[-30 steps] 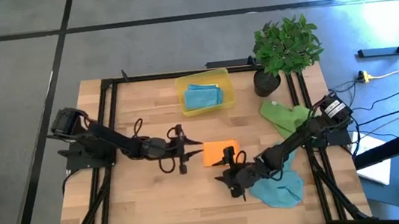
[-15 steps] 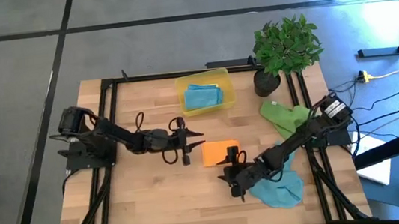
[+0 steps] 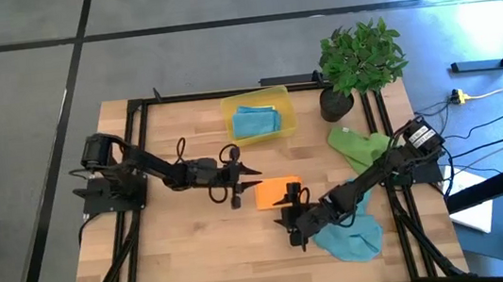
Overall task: Fold microfiber towels
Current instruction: Stack the folded orange microfiber towel on top of the orange microfiber towel in the bin
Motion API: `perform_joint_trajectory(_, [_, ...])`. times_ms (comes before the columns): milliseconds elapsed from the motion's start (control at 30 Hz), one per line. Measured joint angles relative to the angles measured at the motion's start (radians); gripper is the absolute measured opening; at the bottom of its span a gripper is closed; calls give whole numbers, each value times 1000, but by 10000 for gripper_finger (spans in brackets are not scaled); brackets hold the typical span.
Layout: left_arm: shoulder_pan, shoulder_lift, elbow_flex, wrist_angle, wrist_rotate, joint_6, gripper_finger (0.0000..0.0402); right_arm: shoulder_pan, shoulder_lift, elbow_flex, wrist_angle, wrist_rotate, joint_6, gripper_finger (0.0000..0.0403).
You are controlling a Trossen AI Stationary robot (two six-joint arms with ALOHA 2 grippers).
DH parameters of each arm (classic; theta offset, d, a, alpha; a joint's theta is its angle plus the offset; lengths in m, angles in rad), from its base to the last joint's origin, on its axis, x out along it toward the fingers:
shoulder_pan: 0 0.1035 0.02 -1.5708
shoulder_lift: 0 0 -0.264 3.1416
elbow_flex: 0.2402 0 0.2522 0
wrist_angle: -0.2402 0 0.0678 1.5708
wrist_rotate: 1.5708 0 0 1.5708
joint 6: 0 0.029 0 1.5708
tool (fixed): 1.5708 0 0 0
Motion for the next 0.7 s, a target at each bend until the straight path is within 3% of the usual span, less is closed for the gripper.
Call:
perform_joint_trajectory(300, [-32, 8, 0, 86, -78, -5, 108, -8, 0, 0, 6, 0, -62, 237])
perform_joint_trajectory(700, [-76, 8, 0, 70, -150, -4, 108, -28, 1, 0, 9, -9, -53, 237])
